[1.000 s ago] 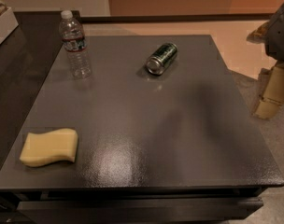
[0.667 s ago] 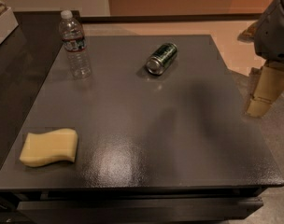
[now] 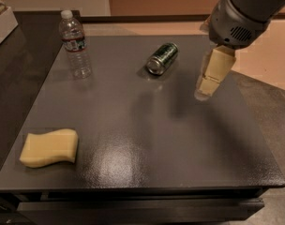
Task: Move water bottle near sponge
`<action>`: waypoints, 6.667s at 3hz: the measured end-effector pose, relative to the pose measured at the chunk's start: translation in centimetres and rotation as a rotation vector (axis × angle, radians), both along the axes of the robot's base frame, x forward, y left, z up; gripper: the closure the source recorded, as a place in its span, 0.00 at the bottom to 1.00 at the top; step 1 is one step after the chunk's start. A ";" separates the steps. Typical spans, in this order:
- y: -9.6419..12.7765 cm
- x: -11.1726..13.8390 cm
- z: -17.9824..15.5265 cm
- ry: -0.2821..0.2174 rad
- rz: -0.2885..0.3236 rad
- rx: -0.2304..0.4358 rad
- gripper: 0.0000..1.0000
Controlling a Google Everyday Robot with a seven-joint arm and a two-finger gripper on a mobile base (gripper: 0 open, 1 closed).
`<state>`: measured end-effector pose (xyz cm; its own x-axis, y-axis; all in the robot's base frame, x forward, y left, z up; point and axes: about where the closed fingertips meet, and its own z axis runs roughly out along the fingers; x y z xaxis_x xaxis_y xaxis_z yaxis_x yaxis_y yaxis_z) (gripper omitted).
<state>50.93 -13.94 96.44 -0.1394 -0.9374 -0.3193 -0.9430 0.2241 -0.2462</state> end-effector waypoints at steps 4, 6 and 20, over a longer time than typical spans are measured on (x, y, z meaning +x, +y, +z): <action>15.5 13.4 0.2 -0.070 -0.027 0.402 0.00; 24.4 16.3 0.8 -0.092 0.007 0.520 0.00; 28.2 -4.3 -0.2 0.100 0.356 0.658 0.82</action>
Offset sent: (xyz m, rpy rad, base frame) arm 0.1243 0.1199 0.0016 0.3684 -0.0829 -0.0322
